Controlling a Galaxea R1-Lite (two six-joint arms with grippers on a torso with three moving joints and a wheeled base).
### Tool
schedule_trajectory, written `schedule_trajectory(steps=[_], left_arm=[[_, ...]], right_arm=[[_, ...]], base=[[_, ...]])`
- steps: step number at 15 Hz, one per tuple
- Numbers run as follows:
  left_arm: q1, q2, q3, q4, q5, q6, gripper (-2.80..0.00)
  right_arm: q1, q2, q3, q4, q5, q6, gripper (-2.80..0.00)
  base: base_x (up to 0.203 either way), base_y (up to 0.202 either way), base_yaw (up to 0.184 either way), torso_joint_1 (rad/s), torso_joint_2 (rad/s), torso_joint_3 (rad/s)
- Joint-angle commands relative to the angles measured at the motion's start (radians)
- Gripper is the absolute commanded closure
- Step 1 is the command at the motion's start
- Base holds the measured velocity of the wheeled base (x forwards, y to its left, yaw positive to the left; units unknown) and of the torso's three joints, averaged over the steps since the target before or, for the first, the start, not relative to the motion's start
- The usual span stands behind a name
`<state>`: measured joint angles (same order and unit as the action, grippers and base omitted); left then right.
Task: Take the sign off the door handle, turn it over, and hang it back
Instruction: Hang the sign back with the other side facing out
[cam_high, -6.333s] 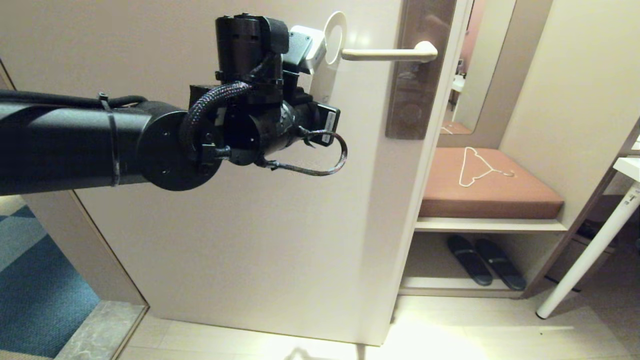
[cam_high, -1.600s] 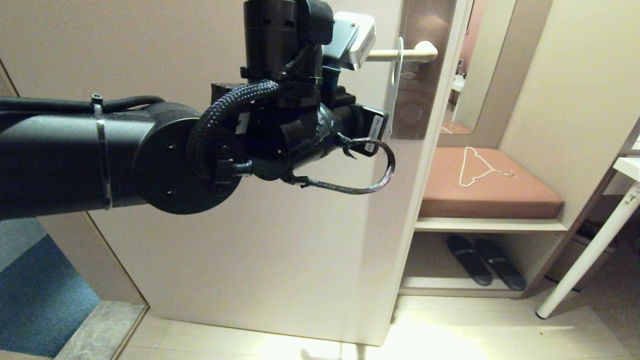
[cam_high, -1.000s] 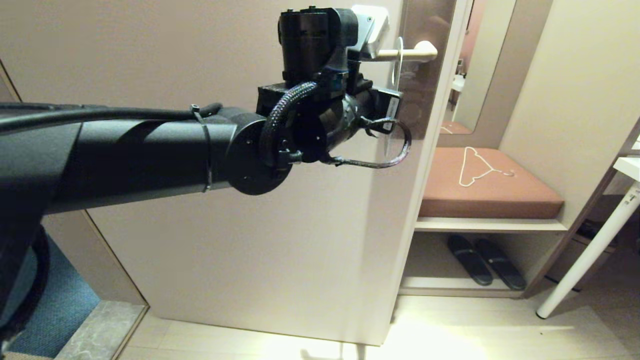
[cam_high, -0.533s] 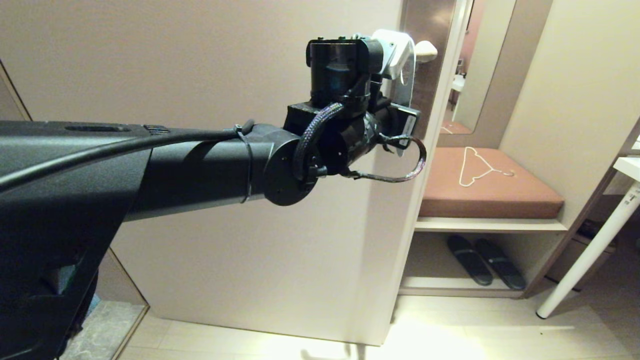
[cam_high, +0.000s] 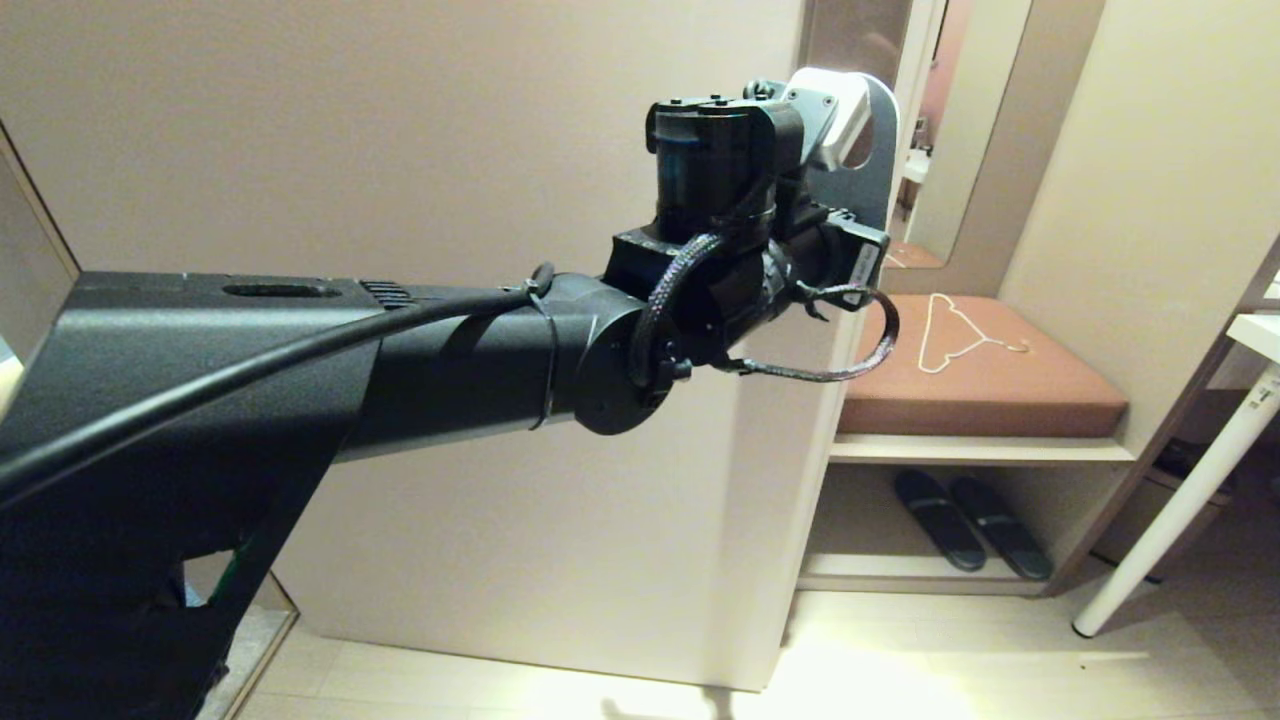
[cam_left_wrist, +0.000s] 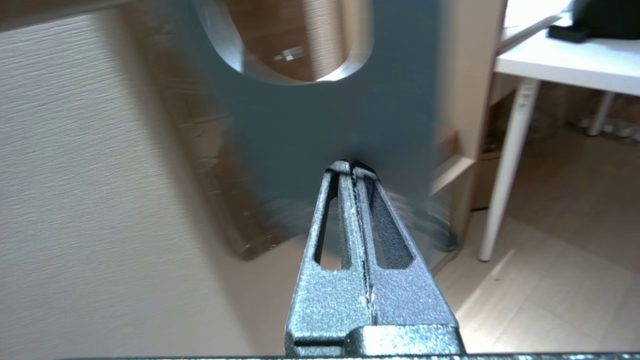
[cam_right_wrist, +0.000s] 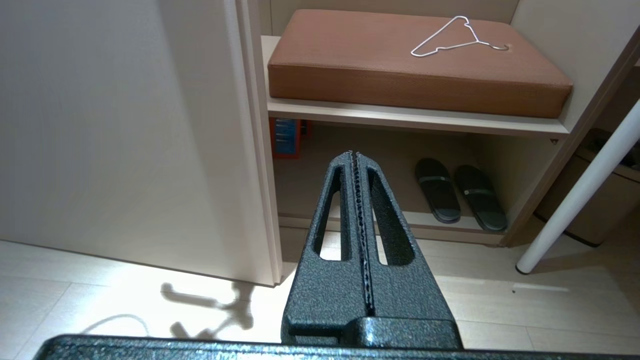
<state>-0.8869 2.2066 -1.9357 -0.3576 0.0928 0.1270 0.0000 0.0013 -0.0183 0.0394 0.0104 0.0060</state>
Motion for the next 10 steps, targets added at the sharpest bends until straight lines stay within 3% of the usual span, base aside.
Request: schedule_trajectory(steps=[1, 5, 10], left_arm=[[-0.014, 0.004, 0.0, -0.009, -0.001, 0.0, 0.0], [-0.015, 0.021, -0.001, -0.068, -0.061, 0.0, 0.0], [0.028, 0.089, 0.0, -0.183, -0.061, 0.002, 0.0]], right_arm=[[0.0, 0.003, 0.0, 0.001, 0.0, 0.0, 0.0], [0.0, 0.002, 0.0, -0.001, 0.0, 0.0, 0.0], [0.0, 0.002, 0.0, 0.001, 0.0, 0.0, 0.0]], base=[[0.0, 0.0, 0.0, 0.0, 0.0, 0.0], [0.0, 0.0, 0.0, 0.0, 0.0, 0.0], [0.0, 0.0, 0.0, 0.0, 0.0, 0.0]])
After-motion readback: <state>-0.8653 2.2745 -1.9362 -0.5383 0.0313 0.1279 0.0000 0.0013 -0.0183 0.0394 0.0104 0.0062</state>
